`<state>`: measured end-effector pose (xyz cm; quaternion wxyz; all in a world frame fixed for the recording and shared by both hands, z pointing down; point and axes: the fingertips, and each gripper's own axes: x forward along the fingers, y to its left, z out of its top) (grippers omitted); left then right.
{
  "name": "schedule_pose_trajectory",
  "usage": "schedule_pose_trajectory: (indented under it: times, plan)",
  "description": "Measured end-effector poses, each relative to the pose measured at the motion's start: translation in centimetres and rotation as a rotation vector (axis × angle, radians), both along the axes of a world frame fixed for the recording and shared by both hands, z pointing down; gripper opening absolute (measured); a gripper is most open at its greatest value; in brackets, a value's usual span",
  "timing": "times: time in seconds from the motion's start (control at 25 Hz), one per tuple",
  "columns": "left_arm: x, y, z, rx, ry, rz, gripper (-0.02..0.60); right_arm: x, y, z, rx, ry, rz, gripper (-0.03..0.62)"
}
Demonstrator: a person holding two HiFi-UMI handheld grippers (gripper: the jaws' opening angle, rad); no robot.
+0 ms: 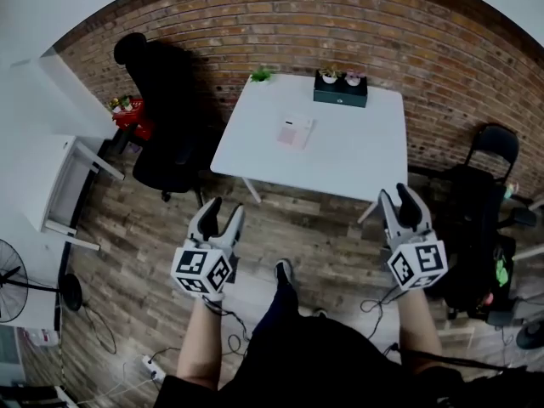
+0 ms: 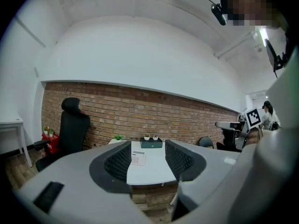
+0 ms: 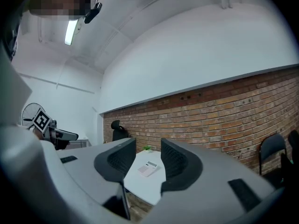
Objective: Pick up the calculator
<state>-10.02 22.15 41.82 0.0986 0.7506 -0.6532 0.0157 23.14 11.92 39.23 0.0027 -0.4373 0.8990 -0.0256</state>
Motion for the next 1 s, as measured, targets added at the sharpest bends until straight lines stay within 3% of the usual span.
schedule_pose_trajectory:
  times: [0.32,0.52,0.8,1.0]
  plan:
    - [-6.4,-11.0,2.2,-0.037,0.075,0.104,0.224,-6.1,-8.2,-0.4,-0.035,0.037,0.075,0.16]
    - [-9.0,-17.0,4.4,-0.073,0.1,0.186,0.221,-10.3,-13.1,2.2,-0.113,0.14,0.097,0.163]
    - [-8.8,-24.5,8.5,-0.16,0.107,0.292,0.219,-12.6,-18.9,5.2,-0.179,0.138,0.056,0.16]
    - [-8.4,-30.2,10.7,-0.216,0.108,0.305,0.219,-12.8,-24.3,6.3,-0.192,0.105,0.022,0.156]
